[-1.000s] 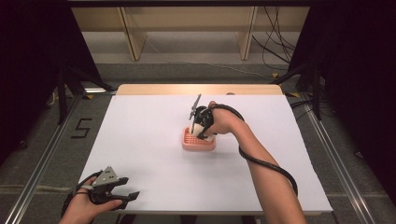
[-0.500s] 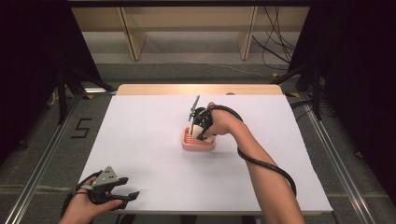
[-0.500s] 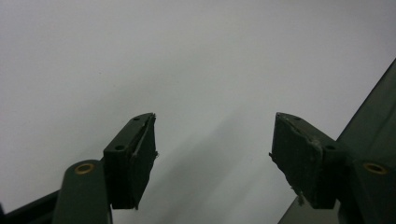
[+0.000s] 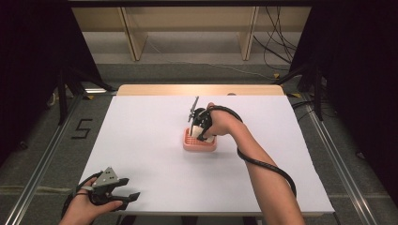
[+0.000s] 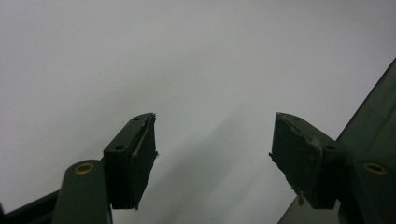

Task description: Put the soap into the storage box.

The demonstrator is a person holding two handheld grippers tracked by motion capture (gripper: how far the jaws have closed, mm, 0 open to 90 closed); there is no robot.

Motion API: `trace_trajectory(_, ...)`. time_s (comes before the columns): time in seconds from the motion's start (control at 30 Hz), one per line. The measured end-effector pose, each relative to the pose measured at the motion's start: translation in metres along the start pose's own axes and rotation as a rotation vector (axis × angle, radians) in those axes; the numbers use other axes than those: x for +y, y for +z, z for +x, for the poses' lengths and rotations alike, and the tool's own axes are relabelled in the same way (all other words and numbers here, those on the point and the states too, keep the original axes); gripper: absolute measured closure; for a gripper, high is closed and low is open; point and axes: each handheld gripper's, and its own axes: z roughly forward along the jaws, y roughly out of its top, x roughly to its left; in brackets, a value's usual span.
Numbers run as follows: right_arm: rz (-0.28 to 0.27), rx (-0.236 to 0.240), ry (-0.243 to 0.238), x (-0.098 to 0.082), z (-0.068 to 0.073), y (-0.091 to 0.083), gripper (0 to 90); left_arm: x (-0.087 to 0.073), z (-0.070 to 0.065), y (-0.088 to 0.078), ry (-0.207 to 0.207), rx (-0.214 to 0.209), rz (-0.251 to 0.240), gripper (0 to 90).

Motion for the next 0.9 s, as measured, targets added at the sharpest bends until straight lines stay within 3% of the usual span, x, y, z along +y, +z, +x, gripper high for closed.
trace_trajectory(0.17,0.014,-0.008,-0.002,-0.0006,-0.0001,0.0026,50.7,-0.0005,-0.0005,0.0007,-0.019,-0.001,0.000,30.3)
trace_trajectory(0.33,0.018,-0.007,0.027,-0.0014,0.0014,0.0044,50.7,-0.0006,-0.0008,0.0009,-0.022,-0.001,-0.001,30.3)
trace_trajectory(0.37,0.013,-0.003,0.007,-0.0010,0.0003,0.0051,50.6,-0.0005,-0.0007,0.0009,-0.022,-0.001,-0.001,30.3)
trace_trajectory(0.67,0.024,0.003,-0.008,0.0010,-0.0001,0.0080,50.5,-0.0004,0.0000,0.0005,-0.009,0.000,-0.001,30.3)
trace_trajectory(0.7,0.034,0.003,0.028,0.0007,0.0024,0.0075,50.4,-0.0004,0.0000,0.0006,-0.011,-0.001,0.000,30.3)
trace_trajectory(0.73,0.038,-0.005,0.033,0.0006,0.0028,0.0069,50.2,-0.0005,0.0000,0.0007,-0.010,-0.001,0.000,30.3)
trace_trajectory(0.77,0.031,-0.009,0.011,0.0006,0.0014,0.0072,49.2,-0.0005,-0.0002,0.0007,-0.011,-0.002,0.001,30.3)
trace_trajectory(0.9,-0.021,-0.015,0.030,-0.0021,0.0008,0.0026,45.3,-0.0002,-0.0006,-0.0005,-0.004,-0.011,0.000,30.3)
